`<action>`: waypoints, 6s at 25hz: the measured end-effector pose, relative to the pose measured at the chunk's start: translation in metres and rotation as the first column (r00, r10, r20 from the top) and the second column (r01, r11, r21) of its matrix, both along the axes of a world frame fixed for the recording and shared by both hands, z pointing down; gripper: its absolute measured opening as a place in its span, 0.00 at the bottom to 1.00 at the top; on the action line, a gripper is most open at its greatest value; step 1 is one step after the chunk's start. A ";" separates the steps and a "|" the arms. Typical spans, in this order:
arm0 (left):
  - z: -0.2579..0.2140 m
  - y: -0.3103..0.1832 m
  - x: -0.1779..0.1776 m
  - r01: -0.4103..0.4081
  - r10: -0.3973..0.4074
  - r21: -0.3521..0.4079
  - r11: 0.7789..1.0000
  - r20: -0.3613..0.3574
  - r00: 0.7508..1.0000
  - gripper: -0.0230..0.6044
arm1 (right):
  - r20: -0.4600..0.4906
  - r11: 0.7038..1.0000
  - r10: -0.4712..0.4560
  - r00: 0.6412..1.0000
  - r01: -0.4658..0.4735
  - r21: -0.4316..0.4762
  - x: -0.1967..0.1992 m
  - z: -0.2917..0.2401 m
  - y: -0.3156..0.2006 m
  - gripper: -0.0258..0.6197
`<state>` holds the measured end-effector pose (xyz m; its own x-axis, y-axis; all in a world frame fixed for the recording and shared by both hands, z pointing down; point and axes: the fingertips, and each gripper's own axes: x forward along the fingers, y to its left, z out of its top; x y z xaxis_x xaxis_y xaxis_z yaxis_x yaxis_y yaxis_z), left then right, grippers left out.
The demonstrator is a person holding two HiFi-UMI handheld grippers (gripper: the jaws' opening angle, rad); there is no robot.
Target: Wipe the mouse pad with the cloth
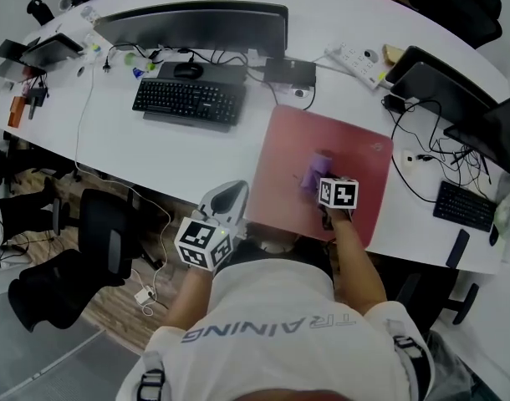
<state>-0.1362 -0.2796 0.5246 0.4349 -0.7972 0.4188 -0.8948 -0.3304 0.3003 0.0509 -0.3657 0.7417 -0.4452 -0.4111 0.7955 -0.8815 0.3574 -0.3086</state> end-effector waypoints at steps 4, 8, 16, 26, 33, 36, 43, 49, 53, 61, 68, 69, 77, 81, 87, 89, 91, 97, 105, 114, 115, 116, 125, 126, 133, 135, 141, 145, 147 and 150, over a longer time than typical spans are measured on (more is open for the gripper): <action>-0.001 -0.003 0.033 -0.011 0.011 0.003 1.000 -0.003 1.000 0.09 | 0.001 1.000 0.020 1.000 -0.020 -0.002 0.038 0.000 0.001 0.21; 0.000 -0.005 0.065 -0.024 0.024 0.005 1.000 -0.005 1.000 0.09 | 0.001 0.999 0.041 0.999 -0.041 -0.006 0.076 0.001 0.002 0.21; -0.002 -0.010 0.126 -0.075 0.076 0.025 0.997 -0.014 0.997 0.09 | -0.023 0.998 0.058 0.998 -0.059 -0.008 0.151 0.000 0.010 0.22; -0.010 -0.013 0.174 -0.183 0.183 0.035 0.982 -0.007 0.983 0.09 | -0.098 0.988 0.151 0.984 -0.152 -0.006 0.235 -0.001 0.023 0.22; -0.018 -0.014 0.166 -0.212 0.213 0.057 0.976 -0.017 0.977 0.09 | -0.159 0.968 0.249 0.955 -0.243 0.059 0.266 -0.020 0.033 0.20; -0.023 -0.011 0.145 -0.225 0.227 0.068 0.972 -0.022 0.974 0.09 | -0.111 0.950 0.297 0.948 -0.282 0.132 0.253 -0.050 0.037 0.19; -0.025 0.003 0.054 -0.189 0.192 0.060 0.980 -0.037 0.981 0.09 | 0.000 0.938 0.230 0.973 -0.221 0.267 0.139 -0.119 0.042 0.19; -0.026 0.021 -0.022 -0.159 0.164 0.067 0.985 -0.064 0.984 0.09 | 0.051 0.964 0.063 0.997 -0.074 0.254 0.002 -0.137 0.059 0.19; -0.019 0.039 -0.067 -0.136 0.141 0.066 0.988 -0.070 0.988 0.09 | 0.078 0.977 -0.055 0.995 0.037 0.212 -0.085 -0.127 0.078 0.19; -0.005 0.059 -0.117 -0.114 0.118 0.050 0.992 -0.097 0.988 0.09 | 0.057 0.980 -0.177 0.983 0.171 0.098 -0.189 -0.069 0.110 0.19; 0.002 0.056 -0.118 -0.118 0.120 0.030 0.993 -0.091 0.989 0.09 | -0.005 0.983 -0.182 0.983 0.182 0.026 -0.192 -0.020 0.116 0.19; 0.002 0.054 -0.114 -0.120 0.122 0.029 0.992 -0.087 0.989 0.09 | -0.008 0.984 -0.175 0.985 0.175 0.018 -0.188 -0.016 0.116 0.19; -0.007 0.045 -0.067 -0.114 0.116 0.035 0.993 -0.060 0.991 0.09 | 0.013 0.983 -0.185 0.983 0.185 -0.002 -0.154 -0.008 0.118 0.19; -0.014 0.042 -0.037 -0.104 0.105 0.036 0.994 -0.048 0.993 0.09 | 0.016 0.983 -0.183 0.983 0.183 -0.021 -0.116 -0.005 0.120 0.19; -0.019 0.038 0.002 -0.090 0.091 0.033 0.995 -0.039 0.995 0.09 | 0.025 0.987 -0.156 0.987 0.156 -0.034 -0.056 -0.002 0.124 0.19; -0.021 0.038 0.018 -0.096 0.097 0.034 0.995 -0.034 0.995 0.09 | 0.028 0.989 -0.145 0.989 0.146 -0.038 -0.038 -0.002 0.126 0.19; -0.022 0.038 0.034 -0.102 0.103 0.036 0.994 -0.035 0.994 0.09 | 0.025 0.990 -0.136 0.990 0.137 -0.041 -0.020 -0.002 0.128 0.19; -0.023 0.039 0.080 -0.125 0.127 0.049 0.991 -0.041 0.991 0.09 | 0.015 0.994 -0.105 0.994 0.106 -0.030 0.034 -0.002 0.129 0.19; -0.023 0.039 0.147 -0.164 0.168 0.063 0.984 -0.054 0.984 0.09 | -0.008 0.999 -0.047 0.999 0.046 -0.028 0.115 -0.001 0.134 0.19; -0.031 0.038 0.200 -0.215 0.221 0.094 0.972 -0.062 0.973 0.09 | 0.003 0.996 0.089 0.996 -0.089 -0.023 0.198 -0.001 0.145 0.19; -0.031 0.038 0.204 -0.221 0.227 0.097 0.971 -0.063 0.972 0.09 | -0.002 0.994 0.104 0.995 -0.105 -0.022 0.207 -0.001 0.147 0.19; -0.033 0.038 0.207 -0.226 0.233 0.101 0.969 -0.065 0.970 0.09 | -0.010 0.993 0.118 0.993 -0.119 -0.021 0.215 -0.002 0.148 0.19; -0.054 0.029 0.189 -0.214 0.226 0.160 0.964 -0.062 0.972 0.09 | -0.058 0.970 0.233 0.971 -0.229 0.079 0.258 -0.034 0.146 0.19; -0.057 0.027 0.185 -0.210 0.224 0.166 0.963 -0.066 0.972 0.09 | -0.050 0.965 0.245 0.968 -0.239 0.110 0.257 -0.045 0.141 0.19; -0.080 0.018 0.148 -0.189 0.209 0.220 0.957 -0.068 0.976 0.09 | 0.030 0.889 0.251 0.967 -0.243 0.389 0.217 -0.150 0.098 0.19; -0.088 0.016 0.133 -0.181 0.201 0.236 0.955 -0.066 0.977 0.09 | 0.052 0.853 0.234 0.971 -0.231 0.467 0.197 -0.189 0.088 0.19; -0.133 0.020 0.084 -0.173 0.207 0.304 0.937 -0.083 0.975 0.09 | 0.126 0.756 0.110 0.986 -0.165 0.633 0.120 -0.299 0.085 0.19; -0.151 0.019 0.047 -0.151 0.187 0.338 0.929 -0.076 0.979 0.09 | 0.140 0.686 0.064 0.988 -0.145 0.713 0.076 -0.350 0.088 0.19; -0.154 0.017 0.032 -0.140 0.180 0.340 0.930 -0.089 0.980 0.09 | 0.142 0.666 0.056 0.988 -0.143 0.732 0.060 -0.364 0.088 0.19; -0.156 0.016 0.014 -0.130 0.170 0.349 0.928 -0.085 0.982 0.09 | 0.124 0.650 0.062 0.990 -0.134 0.748 0.045 -0.372 0.089 0.19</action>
